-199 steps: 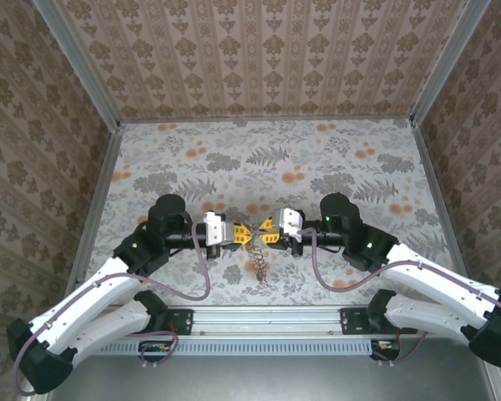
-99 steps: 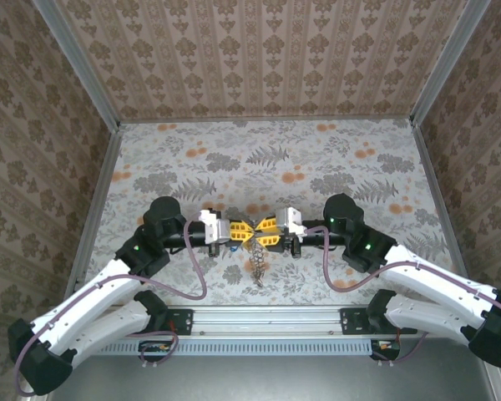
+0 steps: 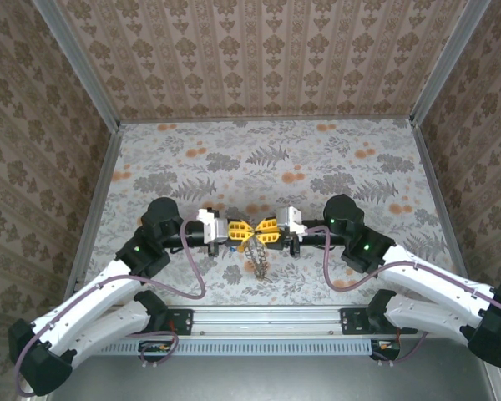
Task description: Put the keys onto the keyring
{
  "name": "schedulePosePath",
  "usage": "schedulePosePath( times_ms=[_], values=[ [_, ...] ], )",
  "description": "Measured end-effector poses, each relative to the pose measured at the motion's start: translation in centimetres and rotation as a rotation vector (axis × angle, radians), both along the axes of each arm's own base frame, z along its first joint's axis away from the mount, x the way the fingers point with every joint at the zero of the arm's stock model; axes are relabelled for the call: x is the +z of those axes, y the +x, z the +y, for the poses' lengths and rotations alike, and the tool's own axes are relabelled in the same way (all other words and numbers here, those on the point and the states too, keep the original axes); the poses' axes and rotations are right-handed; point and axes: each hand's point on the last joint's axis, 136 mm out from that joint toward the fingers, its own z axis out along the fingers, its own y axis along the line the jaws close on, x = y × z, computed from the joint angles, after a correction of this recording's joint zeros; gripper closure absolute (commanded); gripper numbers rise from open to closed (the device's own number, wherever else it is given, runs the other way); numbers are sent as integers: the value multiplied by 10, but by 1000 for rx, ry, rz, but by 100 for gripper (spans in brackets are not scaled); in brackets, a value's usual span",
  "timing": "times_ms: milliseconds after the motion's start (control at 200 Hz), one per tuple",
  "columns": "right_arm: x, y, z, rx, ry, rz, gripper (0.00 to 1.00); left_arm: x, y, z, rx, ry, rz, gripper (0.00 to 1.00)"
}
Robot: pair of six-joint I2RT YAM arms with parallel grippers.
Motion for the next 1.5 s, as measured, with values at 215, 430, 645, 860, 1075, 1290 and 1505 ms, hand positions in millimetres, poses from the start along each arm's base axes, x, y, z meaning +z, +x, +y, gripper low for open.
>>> schedulePosePath(
  times_ms=[215, 430, 645, 860, 1075, 1290, 1505],
  values=[
    [1, 5, 0, -15, 9, -6, 100, 1, 4, 0, 12, -9, 14, 100],
    [-17, 8, -8, -65, -78, -46, 100, -14, 5, 5, 45, 70, 19, 61],
    [-45, 7, -25, -88, -336, -180, 100, -24, 2, 20, 100, 179, 11, 57],
    [-42, 2, -32, -67, -486, -362, 100, -36, 4, 20, 107, 227, 41, 57],
    [-44, -3, -35, -43, -546, -498, 100, -42, 10, 11, 95, 228, 63, 57],
    [-50, -3, -45, -43, -605, -539, 100, -59, 42, 19, 315, 275, 213, 27],
    [-61, 9, -66, -104, -675, -463, 100, -120, 89, 57, 737, 462, 645, 33]
  ],
)
